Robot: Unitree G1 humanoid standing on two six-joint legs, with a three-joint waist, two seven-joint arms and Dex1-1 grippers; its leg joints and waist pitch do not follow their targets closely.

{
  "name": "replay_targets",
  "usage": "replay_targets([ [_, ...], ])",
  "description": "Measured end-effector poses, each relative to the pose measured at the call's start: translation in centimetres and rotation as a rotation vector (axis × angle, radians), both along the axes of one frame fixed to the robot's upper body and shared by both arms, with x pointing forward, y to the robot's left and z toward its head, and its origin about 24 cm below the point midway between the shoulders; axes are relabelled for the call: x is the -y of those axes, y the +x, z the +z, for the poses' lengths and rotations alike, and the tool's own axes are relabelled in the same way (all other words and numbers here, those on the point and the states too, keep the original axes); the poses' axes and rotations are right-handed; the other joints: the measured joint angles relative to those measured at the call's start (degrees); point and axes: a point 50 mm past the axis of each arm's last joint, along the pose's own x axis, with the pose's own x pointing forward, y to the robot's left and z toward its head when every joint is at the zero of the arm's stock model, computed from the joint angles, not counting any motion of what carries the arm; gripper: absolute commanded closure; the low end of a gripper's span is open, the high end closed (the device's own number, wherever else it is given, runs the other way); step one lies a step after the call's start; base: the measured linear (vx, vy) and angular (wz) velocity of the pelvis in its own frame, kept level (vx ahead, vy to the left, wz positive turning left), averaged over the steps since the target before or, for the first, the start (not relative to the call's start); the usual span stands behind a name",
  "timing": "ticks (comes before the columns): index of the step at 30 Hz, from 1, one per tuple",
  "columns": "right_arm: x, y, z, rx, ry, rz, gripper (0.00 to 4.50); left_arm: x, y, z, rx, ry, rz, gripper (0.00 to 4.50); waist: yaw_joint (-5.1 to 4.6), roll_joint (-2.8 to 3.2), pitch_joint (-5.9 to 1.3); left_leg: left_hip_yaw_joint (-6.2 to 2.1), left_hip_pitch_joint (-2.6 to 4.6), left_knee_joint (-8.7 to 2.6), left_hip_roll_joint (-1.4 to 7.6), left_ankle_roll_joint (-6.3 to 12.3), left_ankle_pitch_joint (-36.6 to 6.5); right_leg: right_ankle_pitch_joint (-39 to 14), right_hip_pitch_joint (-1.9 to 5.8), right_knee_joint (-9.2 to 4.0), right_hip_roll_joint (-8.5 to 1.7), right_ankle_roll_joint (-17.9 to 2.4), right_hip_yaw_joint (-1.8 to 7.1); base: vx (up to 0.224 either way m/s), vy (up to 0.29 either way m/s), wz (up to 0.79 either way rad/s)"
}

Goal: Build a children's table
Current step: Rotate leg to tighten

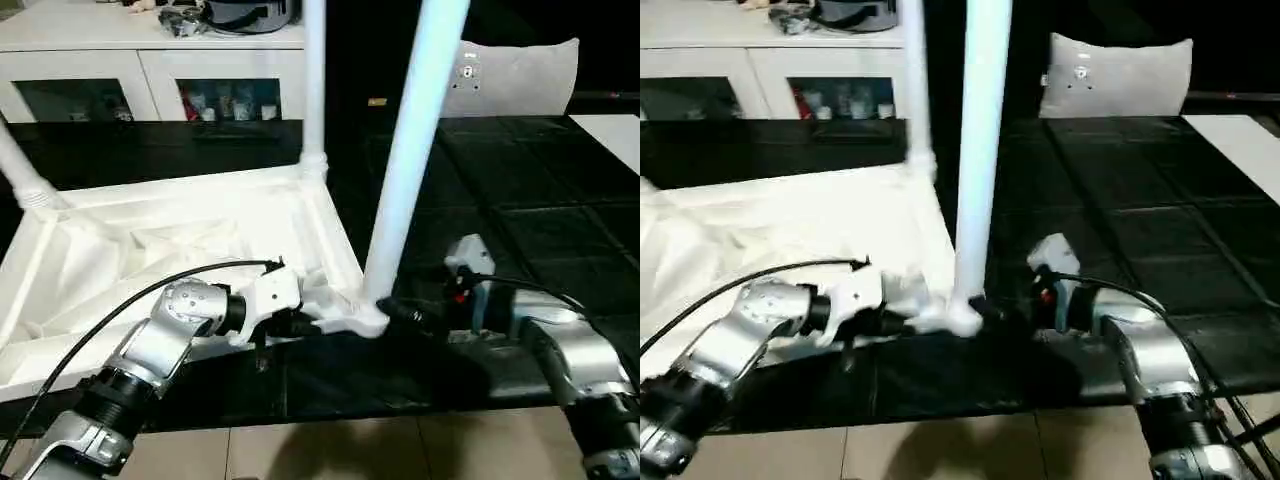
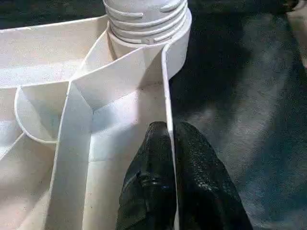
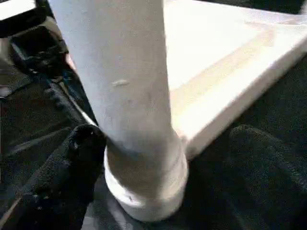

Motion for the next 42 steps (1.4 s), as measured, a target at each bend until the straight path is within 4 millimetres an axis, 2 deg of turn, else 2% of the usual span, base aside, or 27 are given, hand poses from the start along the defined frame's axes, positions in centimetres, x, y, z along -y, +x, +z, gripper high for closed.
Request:
replay_targets([
  [5,-0.7,-0.3,-0.6,-0.039,0.011,0.059,0.68,0.2,-0.3,0.0,-0.005,0.001,-0.033,4.50,0.80,0.00,0.00,0.02,0.02,0.01,0.00,-0.01,0.00,0.00,0.00,0.04,0.00,0.00,0.03,0.000,0.000,0.00],
  [9,-1.0,-0.2,-0.9,-0.066,0.028,0.076,0.87,0.2,-0.3,0.0,-0.005,0.002,-0.035,4.50,0.79,0.00,0.00,0.04,0.03,0.01,0.00,-0.01,0.00,0.00,-0.01,0.06,0.00,0.00,0.06,0.000,0.000,0.00],
  [20,-1.2,0.0,-0.9,-0.091,0.048,0.101,1.94,0.2,-0.3,0.0,-0.012,0.001,-0.032,4.50,0.83,-0.02,-0.01,0.06,0.05,0.04,0.00,-0.01,0.00,0.00,-0.01,0.12,0.00,-0.01,0.09,0.000,0.000,0.00],
  [26,-1.2,-0.3,-1.0,-0.086,0.047,0.104,2.12,0.2,-0.4,0.0,-0.028,-0.005,-0.023,4.50,0.83,-0.05,-0.03,0.07,0.05,0.03,0.00,-0.01,0.00,0.00,-0.01,0.12,0.00,0.00,0.10,0.000,0.000,0.00],
  [30,-2.2,-0.5,-1.2,-0.066,0.052,0.066,2.17,0.3,-0.6,-0.1,-0.070,-0.031,0.039,4.50,0.59,-0.09,-0.15,0.11,0.13,0.04,0.01,-0.02,0.00,0.00,0.02,0.17,0.00,0.00,0.14,0.000,0.000,0.00],
  [32,-2.7,0.1,-1.5,-0.052,0.060,-0.039,2.20,0.5,-0.1,-0.3,-0.081,-0.045,0.140,4.50,0.23,-0.10,-0.25,0.18,0.35,0.10,0.00,-0.10,0.04,0.07,0.14,0.22,0.00,-0.08,0.21,0.000,0.000,0.00],
  [34,-3.4,0.9,-1.6,-0.043,0.068,-0.179,2.27,1.1,0.5,-0.5,-0.066,-0.065,0.254,4.50,-0.98,-0.06,-0.25,0.19,0.51,0.26,-0.01,-0.22,0.12,0.08,0.27,0.20,-0.01,-0.09,0.18,0.000,0.000,0.00],
  [36,-4.0,2.5,-1.7,-0.049,0.056,-0.370,2.35,2.8,1.5,-0.8,-0.067,-0.081,0.392,4.50,-2.33,0.37,-0.06,0.19,0.94,0.46,0.02,-0.22,0.13,0.08,0.77,-0.24,-0.03,-0.08,0.00,-0.026,0.013,-0.02],
  [38,-4.4,3.5,-1.5,-0.053,0.047,-0.512,2.35,4.5,2.1,-0.9,-0.072,-0.100,0.489,4.50,-3.98,1.06,0.02,0.02,0.94,0.76,0.40,-0.18,0.11,0.11,1.27,-1.42,-0.15,-0.03,-1.27,0.000,0.000,0.00],
  [39,-4.5,4.0,-1.4,-0.053,0.041,-0.573,2.35,5.3,2.2,-0.9,-0.080,-0.115,0.539,4.50,-4.96,1.43,0.10,-0.38,0.72,0.72,0.60,-0.13,0.08,0.13,1.85,-2.42,-0.18,0.01,-2.27,-0.025,0.064,-0.08],
  [40,-4.6,4.1,-1.5,-0.053,0.034,-0.611,2.35,6.0,2.3,-1.0,-0.081,-0.127,0.571,4.50,-5.46,1.58,0.11,-0.54,0.51,0.67,0.86,-0.08,0.05,0.13,2.29,-2.83,-0.17,0.03,-2.65,0.000,0.000,0.00],
  [41,-4.6,4.3,-1.5,-0.051,0.028,-0.641,2.35,6.5,2.3,-1.0,-0.077,-0.131,0.592,4.50,-5.61,1.50,0.17,-0.54,0.54,0.69,0.94,-0.06,0.04,0.05,2.37,-2.59,-0.11,0.13,-2.45,0.000,0.000,0.00],
  [42,-4.7,4.3,-1.7,-0.046,0.030,-0.653,1.88,6.6,2.3,-1.0,-0.072,-0.125,0.595,4.50,-5.67,1.26,0.29,-0.44,0.91,0.72,0.70,-0.03,-0.01,-0.29,2.25,-1.47,-0.08,0.59,-1.51,0.000,0.000,0.00],
])
